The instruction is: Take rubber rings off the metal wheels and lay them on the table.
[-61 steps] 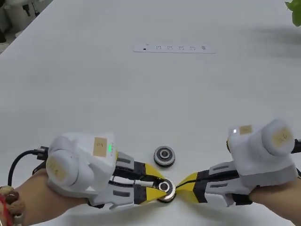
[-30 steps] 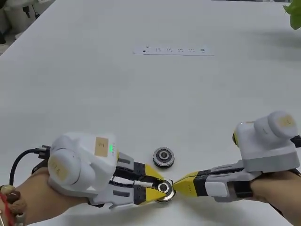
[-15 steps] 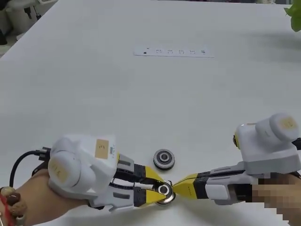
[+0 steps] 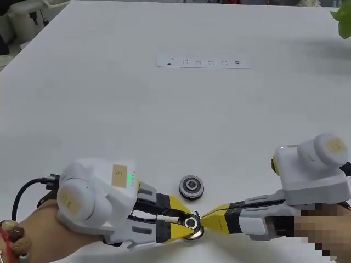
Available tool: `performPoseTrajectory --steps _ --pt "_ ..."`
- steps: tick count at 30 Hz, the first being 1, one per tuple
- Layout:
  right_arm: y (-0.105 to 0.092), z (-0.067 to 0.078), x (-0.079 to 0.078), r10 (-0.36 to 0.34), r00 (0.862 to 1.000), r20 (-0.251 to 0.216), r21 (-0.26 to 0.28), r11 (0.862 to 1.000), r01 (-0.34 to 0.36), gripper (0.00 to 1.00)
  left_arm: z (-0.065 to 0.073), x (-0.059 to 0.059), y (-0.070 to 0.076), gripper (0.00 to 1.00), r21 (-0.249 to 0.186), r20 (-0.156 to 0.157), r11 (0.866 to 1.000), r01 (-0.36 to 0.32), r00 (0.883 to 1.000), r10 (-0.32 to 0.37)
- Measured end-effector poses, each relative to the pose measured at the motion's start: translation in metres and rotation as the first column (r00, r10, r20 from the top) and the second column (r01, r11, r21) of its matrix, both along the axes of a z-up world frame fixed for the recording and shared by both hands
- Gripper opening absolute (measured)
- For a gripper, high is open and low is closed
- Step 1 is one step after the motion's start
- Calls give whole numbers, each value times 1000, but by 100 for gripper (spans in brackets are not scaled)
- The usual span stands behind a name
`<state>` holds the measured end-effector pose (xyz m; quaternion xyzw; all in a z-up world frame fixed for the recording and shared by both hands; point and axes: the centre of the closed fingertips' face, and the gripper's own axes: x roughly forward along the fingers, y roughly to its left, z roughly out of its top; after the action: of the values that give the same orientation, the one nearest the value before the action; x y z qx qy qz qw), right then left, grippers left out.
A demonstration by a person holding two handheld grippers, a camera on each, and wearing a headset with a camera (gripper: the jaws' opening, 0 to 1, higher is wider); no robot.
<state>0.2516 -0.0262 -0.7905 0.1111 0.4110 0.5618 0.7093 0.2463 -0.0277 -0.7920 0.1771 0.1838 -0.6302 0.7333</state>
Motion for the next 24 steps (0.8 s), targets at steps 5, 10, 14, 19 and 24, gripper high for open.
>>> performPoseTrajectory --steps 5,10,14,19,24 --pt "1 0 0 3 1000 -2 5 1000 -3 0 0 0 0 13 1 1 1000 1 1000 -1" --pt "2 2 -1 6 1000 -3 14 1000 -6 0 0 -1 0 13 1 2 1000 1 1000 -1" --pt "5 5 -1 15 1000 -5 33 999 -14 0 1 -1 -1 13 3 4 1000 2 1000 -2" --pt "2 1 3 10 1000 24 -3 1000 -10 0 0 -1 0 14 9 24 1000 4 1000 -5" --pt "0 -3 2 13 999 34 -22 1000 -13 0 0 -1 1 14 -1 24 1000 -2 1000 2"
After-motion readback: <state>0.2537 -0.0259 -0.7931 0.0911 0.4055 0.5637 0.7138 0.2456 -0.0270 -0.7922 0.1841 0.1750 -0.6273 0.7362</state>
